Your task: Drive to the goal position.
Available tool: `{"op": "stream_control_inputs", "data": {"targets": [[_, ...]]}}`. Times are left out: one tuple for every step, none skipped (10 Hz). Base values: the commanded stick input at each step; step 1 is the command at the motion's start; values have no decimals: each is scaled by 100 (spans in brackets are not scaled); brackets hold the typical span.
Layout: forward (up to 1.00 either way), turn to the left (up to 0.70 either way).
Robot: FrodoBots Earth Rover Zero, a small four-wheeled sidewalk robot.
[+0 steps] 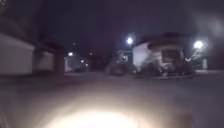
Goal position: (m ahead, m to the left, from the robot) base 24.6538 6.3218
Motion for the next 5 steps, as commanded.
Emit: {"op": "stream_control_inputs", "data": {"targets": [[70,0],[70,-22],[70,-34],[70,-26],[70,-3]]}}
